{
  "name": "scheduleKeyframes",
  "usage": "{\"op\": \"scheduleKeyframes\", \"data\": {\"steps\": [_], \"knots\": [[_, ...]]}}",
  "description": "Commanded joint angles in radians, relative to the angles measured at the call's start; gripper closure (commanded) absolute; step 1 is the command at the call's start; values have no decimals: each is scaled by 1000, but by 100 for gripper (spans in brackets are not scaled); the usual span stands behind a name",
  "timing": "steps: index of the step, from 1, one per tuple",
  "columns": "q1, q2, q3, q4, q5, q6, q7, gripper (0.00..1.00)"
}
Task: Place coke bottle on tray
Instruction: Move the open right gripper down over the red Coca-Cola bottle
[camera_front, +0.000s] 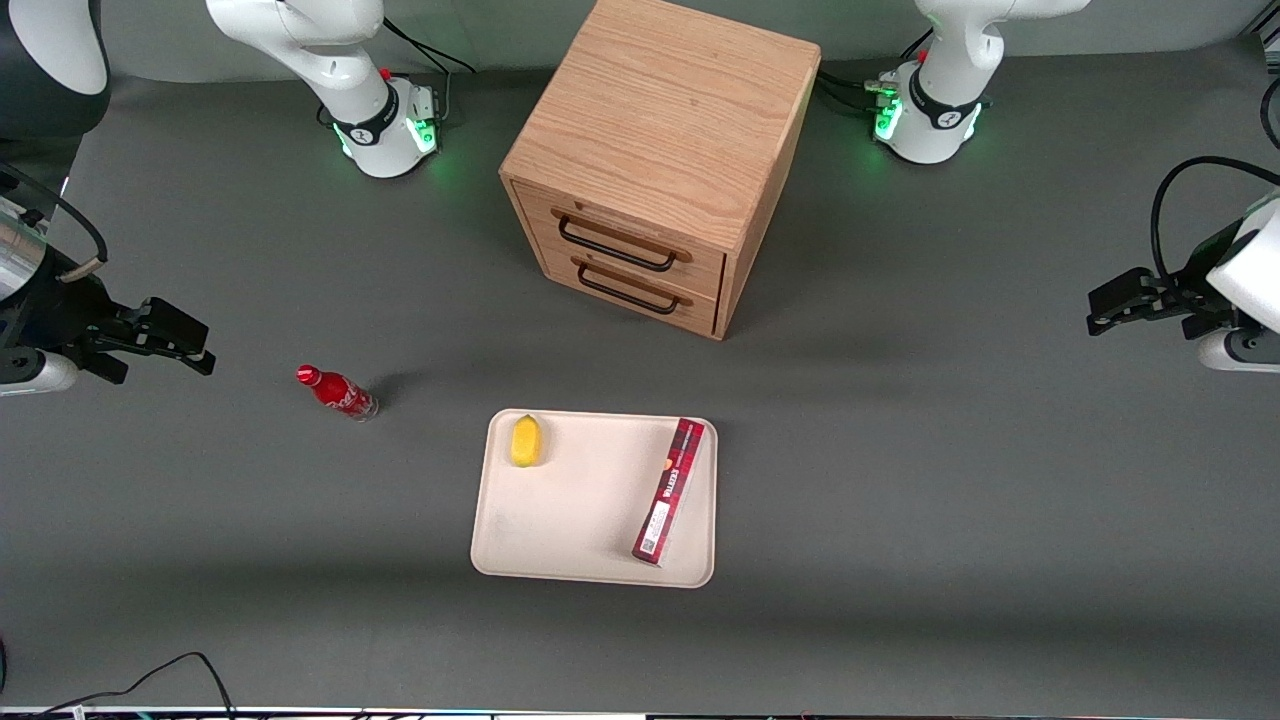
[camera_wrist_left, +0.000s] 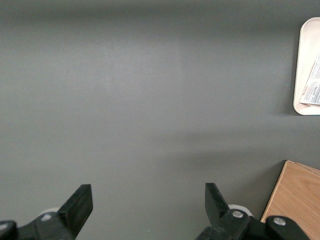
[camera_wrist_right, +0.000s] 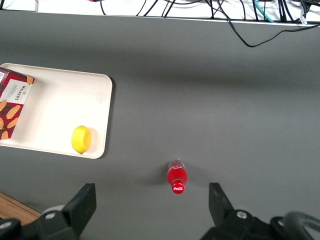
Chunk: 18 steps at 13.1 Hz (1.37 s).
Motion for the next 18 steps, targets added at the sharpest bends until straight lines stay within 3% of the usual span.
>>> {"op": "scheduleKeyframes", "data": {"steps": [1, 5, 13, 18], "knots": [[-16, 9, 6, 20, 18, -4, 17, 0], [-14, 3, 6, -3, 20, -13, 14, 0], [-14, -114, 8, -216, 21, 30, 2, 0], [-46, -240, 8, -595, 51, 315, -96, 1]]}}
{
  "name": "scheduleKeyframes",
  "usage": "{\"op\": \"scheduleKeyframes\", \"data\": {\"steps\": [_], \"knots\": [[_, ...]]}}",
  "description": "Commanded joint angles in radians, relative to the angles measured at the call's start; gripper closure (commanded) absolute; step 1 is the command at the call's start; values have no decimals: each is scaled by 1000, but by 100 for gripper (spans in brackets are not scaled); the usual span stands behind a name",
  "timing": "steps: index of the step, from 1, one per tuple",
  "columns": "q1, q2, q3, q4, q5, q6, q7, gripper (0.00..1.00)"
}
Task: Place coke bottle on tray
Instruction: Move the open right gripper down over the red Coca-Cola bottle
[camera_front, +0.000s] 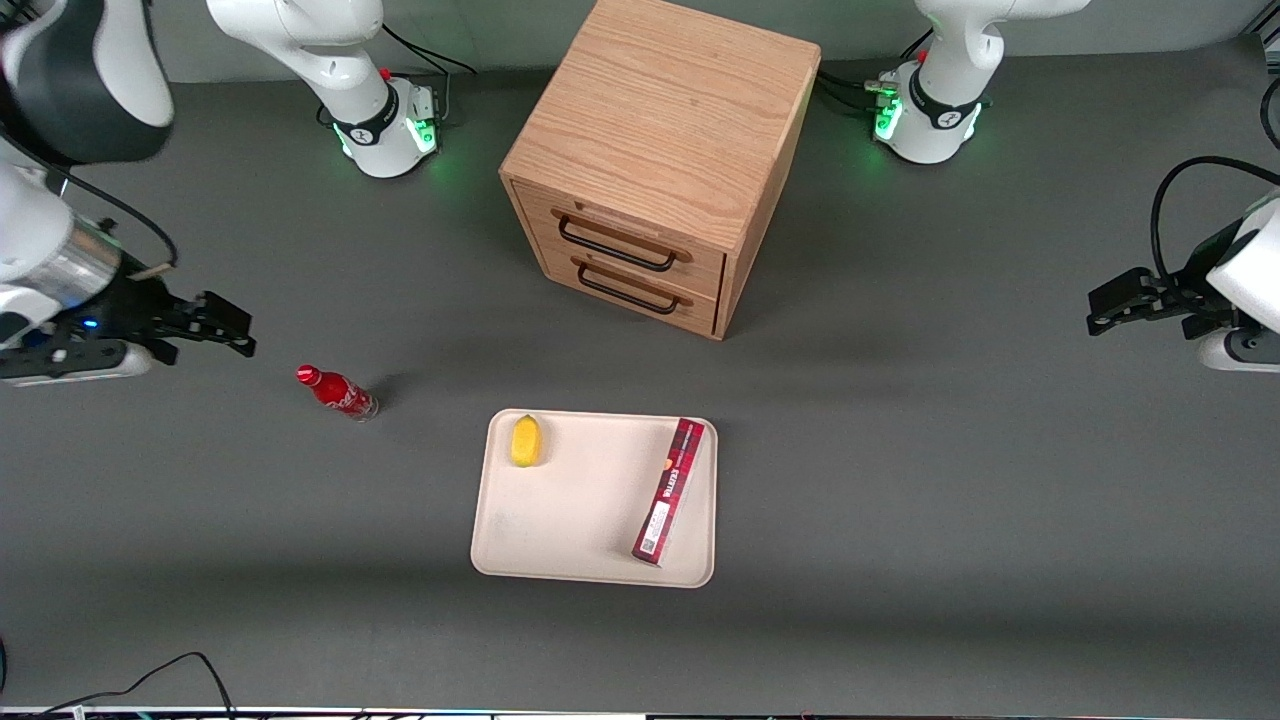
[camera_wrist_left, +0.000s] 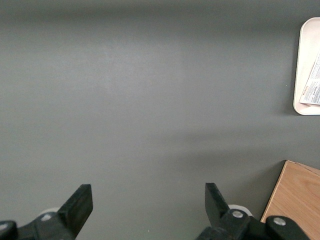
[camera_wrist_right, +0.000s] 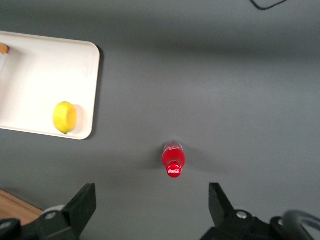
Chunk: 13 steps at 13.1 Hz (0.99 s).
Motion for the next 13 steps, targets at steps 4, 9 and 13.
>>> {"op": "scheduleKeyframes", "data": {"steps": [4, 9, 13], "knots": [[-11, -61, 8, -244, 28, 203, -51, 4], [-6, 32, 17, -309, 27, 368, -52, 28], [-18, 51, 17, -362, 27, 446, -89, 28]]}}
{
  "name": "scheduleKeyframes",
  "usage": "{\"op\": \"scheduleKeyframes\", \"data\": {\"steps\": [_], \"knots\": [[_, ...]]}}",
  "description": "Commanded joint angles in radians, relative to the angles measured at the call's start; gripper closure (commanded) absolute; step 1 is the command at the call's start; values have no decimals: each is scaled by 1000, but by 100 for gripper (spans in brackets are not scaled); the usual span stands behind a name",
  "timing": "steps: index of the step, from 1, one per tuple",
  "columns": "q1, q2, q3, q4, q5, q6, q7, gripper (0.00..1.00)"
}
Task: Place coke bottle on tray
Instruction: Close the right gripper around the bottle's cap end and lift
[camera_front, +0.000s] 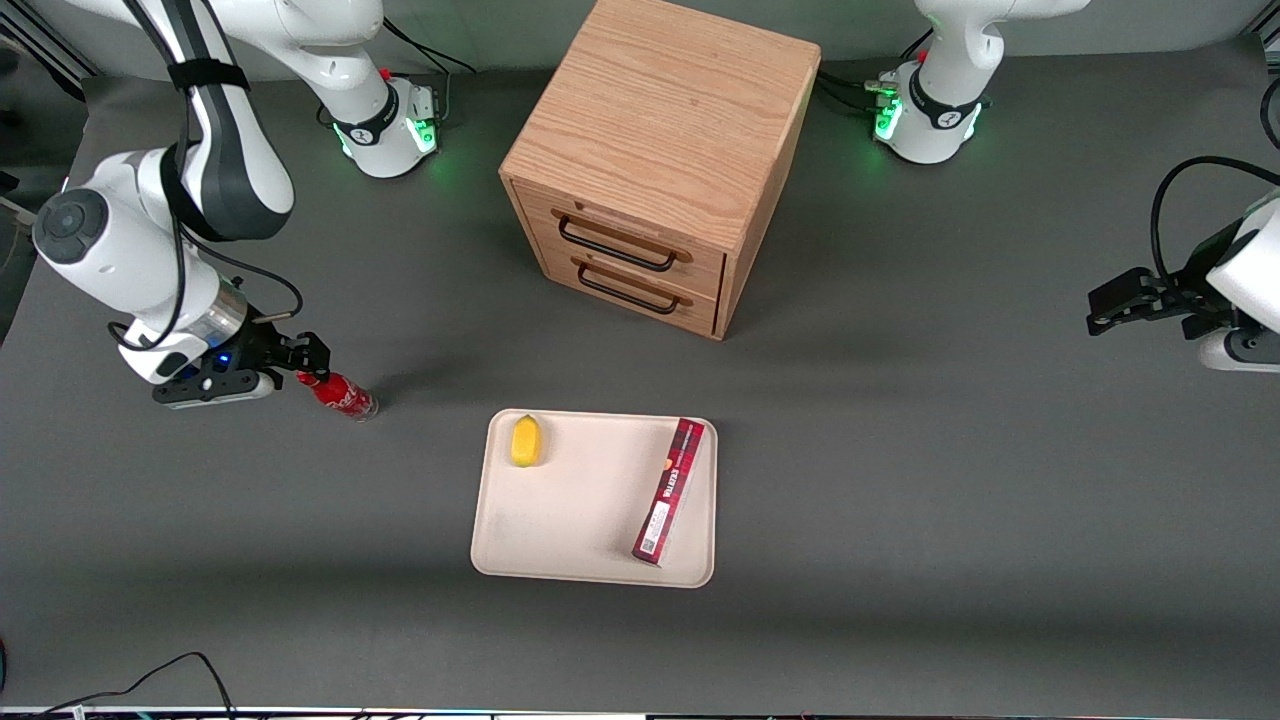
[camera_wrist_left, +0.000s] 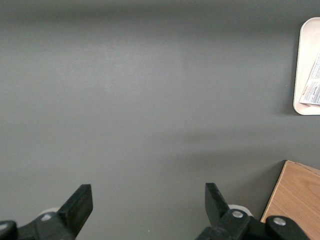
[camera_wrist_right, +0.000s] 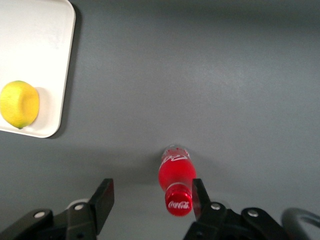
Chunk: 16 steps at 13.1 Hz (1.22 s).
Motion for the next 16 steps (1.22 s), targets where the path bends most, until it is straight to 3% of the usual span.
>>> {"op": "scheduleKeyframes", "data": {"steps": [1, 6, 9, 10, 12, 13, 16], "knots": [[-14, -8, 4, -48, 22, 61, -49, 28], [-56, 4, 7, -83, 24, 70, -90, 28], [-62, -1, 9, -114, 25, 96, -90, 55], [-62, -1, 9, -120, 27, 99, -90, 71], [-62, 1, 10, -119, 32, 96, -89, 85], [-56, 1, 10, -114, 45, 92, -87, 100], [-51, -1, 58, -21, 51, 46, -55, 100]]}}
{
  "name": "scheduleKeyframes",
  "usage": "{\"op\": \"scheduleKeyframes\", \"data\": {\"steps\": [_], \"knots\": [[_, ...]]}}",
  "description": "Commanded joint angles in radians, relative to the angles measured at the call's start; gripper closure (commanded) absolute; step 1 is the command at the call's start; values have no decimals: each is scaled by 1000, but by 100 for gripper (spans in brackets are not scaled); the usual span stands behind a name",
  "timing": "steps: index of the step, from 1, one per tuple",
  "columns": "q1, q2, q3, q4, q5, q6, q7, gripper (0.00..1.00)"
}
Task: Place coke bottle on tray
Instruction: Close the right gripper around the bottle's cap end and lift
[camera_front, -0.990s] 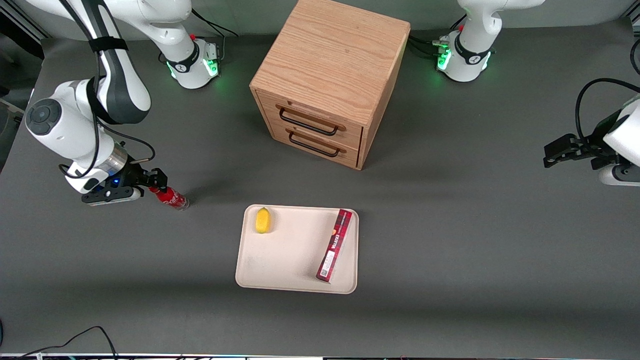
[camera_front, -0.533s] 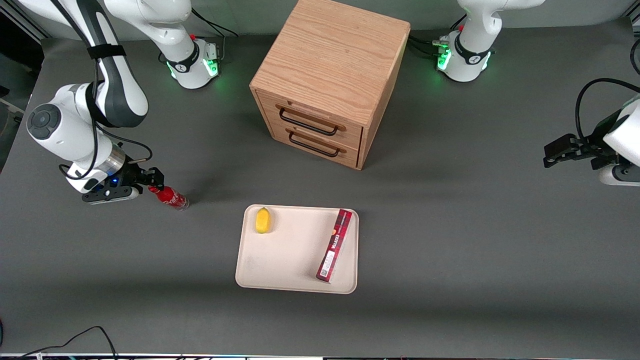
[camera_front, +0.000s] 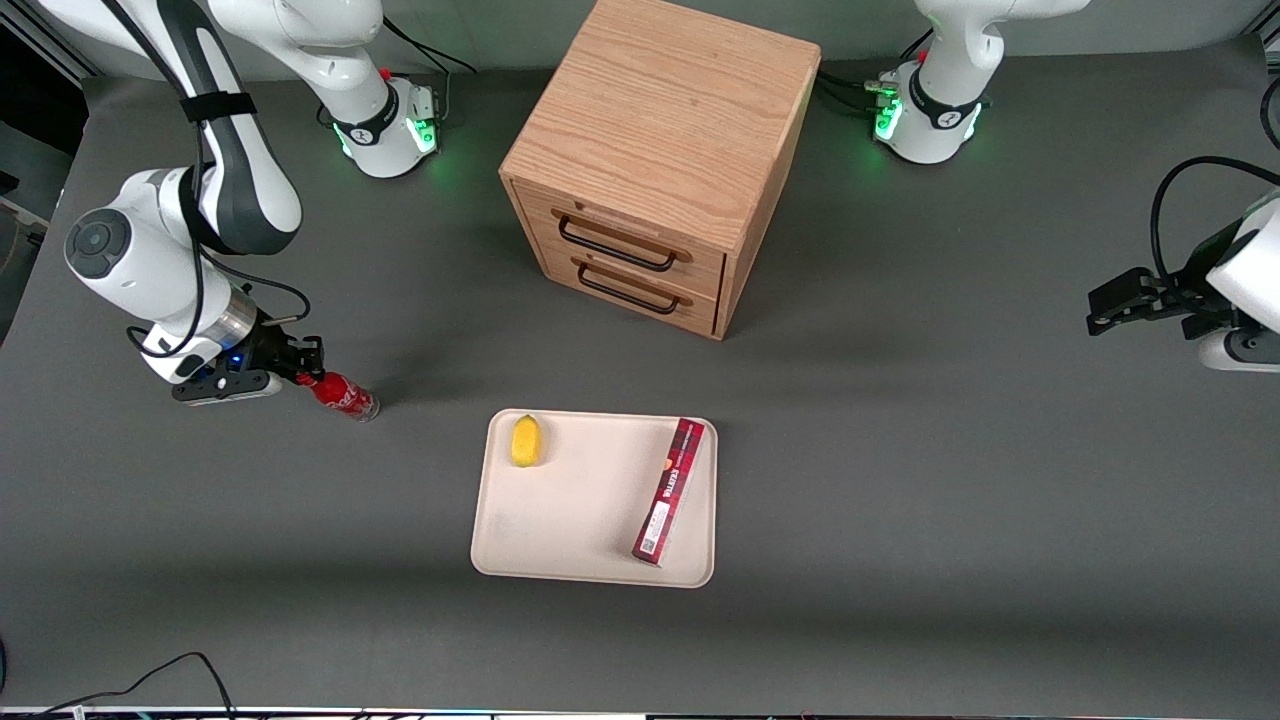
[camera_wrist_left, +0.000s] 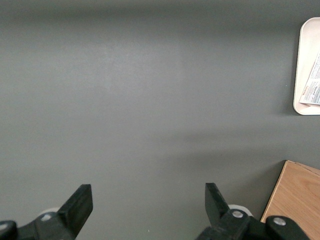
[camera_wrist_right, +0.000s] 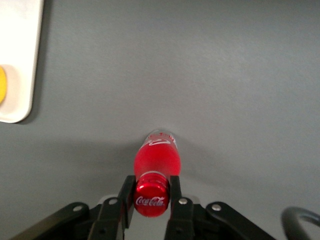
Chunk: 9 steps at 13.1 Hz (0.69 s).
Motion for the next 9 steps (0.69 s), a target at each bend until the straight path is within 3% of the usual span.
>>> {"op": "scheduleKeyframes", "data": {"steps": [1, 4, 7, 9], "knots": [[-1, -6, 50, 157, 33, -127, 29, 100], [49, 145, 100, 522, -2, -385, 194, 100], [160, 298, 99, 806, -149, -490, 322, 100], [245, 424, 84, 1008, -174, -568, 368, 100]]}}
